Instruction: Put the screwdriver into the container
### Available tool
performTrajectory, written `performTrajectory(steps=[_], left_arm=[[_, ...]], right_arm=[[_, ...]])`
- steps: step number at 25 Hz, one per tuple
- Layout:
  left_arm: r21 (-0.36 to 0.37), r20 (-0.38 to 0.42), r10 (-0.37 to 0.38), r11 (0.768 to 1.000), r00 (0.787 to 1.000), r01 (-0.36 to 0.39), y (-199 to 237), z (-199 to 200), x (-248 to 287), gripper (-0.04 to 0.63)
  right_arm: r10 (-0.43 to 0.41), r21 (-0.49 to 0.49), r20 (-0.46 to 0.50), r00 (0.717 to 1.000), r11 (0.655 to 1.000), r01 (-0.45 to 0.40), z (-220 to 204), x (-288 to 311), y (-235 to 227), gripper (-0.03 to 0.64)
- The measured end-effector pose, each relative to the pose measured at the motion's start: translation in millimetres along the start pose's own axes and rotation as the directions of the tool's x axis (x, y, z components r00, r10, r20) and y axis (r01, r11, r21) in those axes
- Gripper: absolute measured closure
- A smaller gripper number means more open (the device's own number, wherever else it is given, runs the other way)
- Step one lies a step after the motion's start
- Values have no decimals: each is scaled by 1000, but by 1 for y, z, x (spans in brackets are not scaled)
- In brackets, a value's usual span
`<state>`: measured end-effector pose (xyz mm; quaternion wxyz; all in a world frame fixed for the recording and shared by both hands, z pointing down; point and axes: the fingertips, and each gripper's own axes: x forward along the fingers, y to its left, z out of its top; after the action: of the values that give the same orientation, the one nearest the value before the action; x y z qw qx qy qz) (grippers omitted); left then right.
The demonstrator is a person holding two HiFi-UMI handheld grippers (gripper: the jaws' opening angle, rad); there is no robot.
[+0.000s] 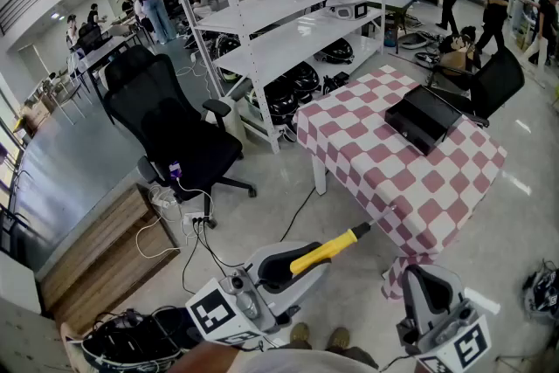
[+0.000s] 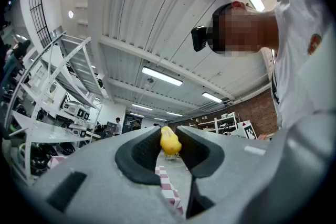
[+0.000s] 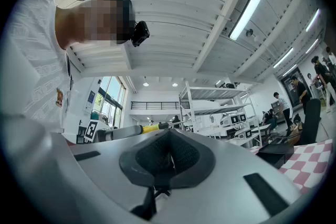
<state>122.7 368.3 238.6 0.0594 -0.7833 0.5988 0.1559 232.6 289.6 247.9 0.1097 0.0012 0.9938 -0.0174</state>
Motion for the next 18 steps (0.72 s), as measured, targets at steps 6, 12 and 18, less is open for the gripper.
performTrajectory(steps=[6,12,18], left_arm=[[3,25,2,1000,1000,-2,8,4,-7,497],[-11,30,-5,1000,1000,6,16,3,-16,497],[-12,32,-18,1000,999,19,31,10,-25,497]], right_arm=[[-1,-19,-3,1000,1000,1,-1,7,8,606],[-2,1,18,1000,1000,2,-1,15,12,604],[-28,10,37,999,1000,27,4,37,14,606]])
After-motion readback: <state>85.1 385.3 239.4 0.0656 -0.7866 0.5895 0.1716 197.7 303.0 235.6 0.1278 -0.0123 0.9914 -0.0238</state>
